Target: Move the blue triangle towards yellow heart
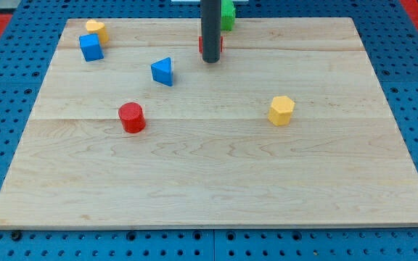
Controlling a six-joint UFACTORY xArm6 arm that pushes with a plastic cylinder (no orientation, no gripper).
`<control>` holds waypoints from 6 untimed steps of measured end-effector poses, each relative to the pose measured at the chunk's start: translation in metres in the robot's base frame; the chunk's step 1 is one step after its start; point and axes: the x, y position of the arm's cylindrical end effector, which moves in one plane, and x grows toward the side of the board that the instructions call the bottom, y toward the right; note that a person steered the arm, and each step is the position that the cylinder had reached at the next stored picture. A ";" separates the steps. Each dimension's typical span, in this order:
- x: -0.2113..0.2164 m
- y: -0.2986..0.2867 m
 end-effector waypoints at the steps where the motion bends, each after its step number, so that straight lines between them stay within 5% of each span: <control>1: -0.020 0.001; 5: -0.014 0.017; 6: 0.034 0.043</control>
